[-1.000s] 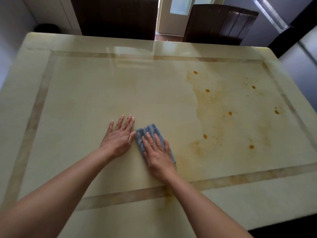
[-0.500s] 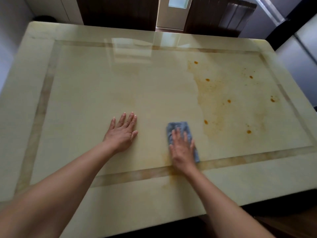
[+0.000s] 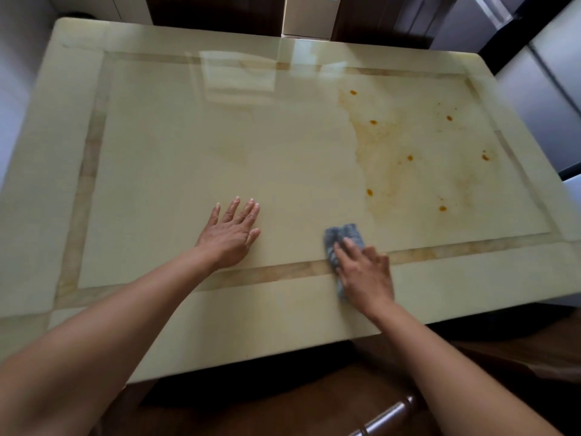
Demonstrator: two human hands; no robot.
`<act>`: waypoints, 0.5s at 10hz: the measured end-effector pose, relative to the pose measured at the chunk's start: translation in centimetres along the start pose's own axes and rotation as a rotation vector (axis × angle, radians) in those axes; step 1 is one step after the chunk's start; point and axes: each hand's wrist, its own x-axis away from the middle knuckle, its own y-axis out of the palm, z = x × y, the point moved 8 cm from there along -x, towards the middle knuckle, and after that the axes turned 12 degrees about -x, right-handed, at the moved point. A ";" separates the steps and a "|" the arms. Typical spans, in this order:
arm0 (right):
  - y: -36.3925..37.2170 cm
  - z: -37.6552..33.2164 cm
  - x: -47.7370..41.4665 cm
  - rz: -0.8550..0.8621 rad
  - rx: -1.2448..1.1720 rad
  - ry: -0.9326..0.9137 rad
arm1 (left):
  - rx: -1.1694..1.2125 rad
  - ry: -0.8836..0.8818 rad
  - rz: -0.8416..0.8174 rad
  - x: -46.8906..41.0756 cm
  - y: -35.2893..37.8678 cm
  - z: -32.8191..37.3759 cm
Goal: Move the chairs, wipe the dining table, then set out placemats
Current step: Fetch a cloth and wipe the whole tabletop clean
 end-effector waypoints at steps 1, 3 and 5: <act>-0.3 2.4 -0.3 -0.068 -0.193 0.135 | -0.003 0.011 0.006 0.7 0.3 0.3; 0.7 -7.5 2.2 -0.169 -0.322 -0.009 | 0.017 0.026 0.000 2.1 0.6 1.4; 5.4 -20.0 8.1 -0.457 -0.334 -0.270 | 0.033 0.025 -0.011 3.0 0.6 2.7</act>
